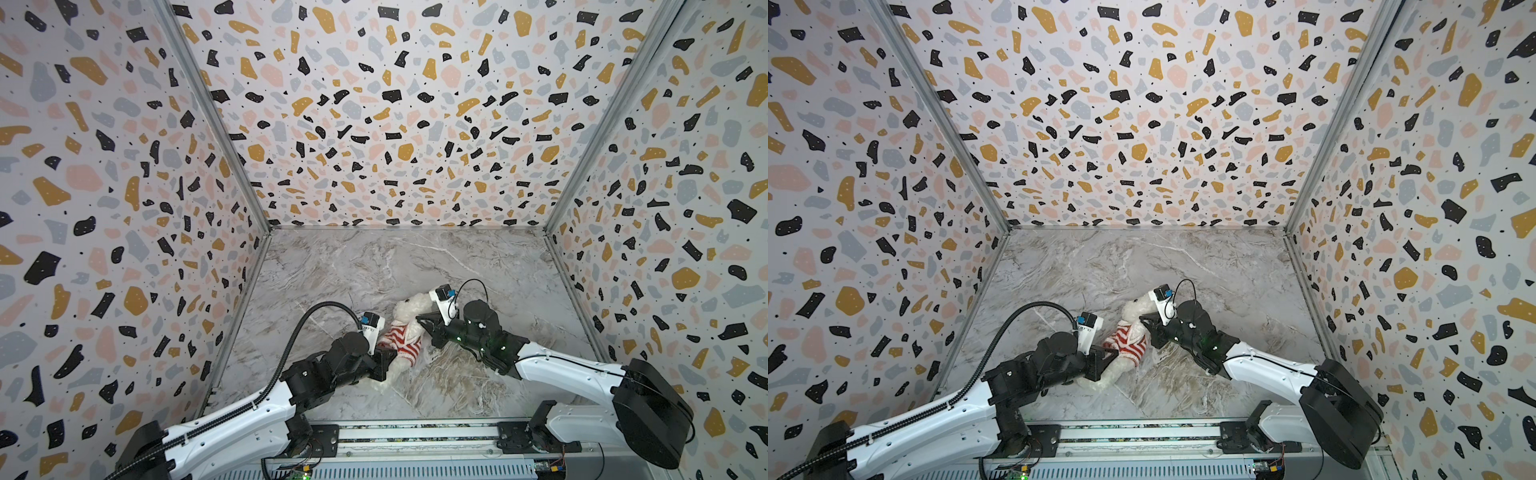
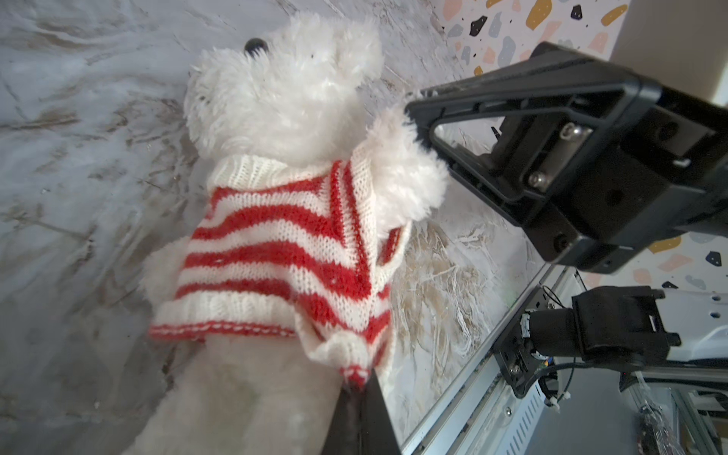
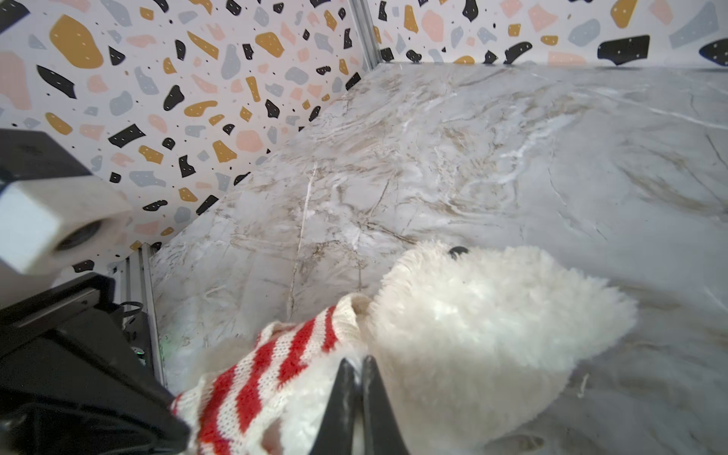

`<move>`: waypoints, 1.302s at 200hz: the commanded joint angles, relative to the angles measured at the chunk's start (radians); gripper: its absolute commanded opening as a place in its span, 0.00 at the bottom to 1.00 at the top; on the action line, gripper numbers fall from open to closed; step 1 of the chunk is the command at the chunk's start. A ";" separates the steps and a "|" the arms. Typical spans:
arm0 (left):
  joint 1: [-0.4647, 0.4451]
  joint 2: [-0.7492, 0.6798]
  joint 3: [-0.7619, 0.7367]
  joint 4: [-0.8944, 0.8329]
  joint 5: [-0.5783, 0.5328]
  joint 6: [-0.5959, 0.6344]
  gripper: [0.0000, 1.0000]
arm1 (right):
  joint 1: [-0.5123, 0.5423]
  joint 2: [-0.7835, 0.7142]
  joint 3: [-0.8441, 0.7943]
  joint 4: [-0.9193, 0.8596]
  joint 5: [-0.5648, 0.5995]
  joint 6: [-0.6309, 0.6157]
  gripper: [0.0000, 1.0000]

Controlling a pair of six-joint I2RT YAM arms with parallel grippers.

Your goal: Dress the teddy bear

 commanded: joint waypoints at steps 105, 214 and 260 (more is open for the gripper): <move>-0.021 -0.043 -0.073 0.000 -0.001 -0.072 0.00 | -0.002 -0.052 -0.066 0.165 -0.109 -0.046 0.00; -0.021 -0.016 -0.151 0.154 -0.041 -0.140 0.00 | 0.103 -0.231 -0.151 0.007 -0.047 -0.142 0.47; -0.021 -0.029 -0.160 0.166 -0.046 -0.141 0.00 | 0.140 -0.255 -0.162 -0.061 -0.008 -0.128 0.64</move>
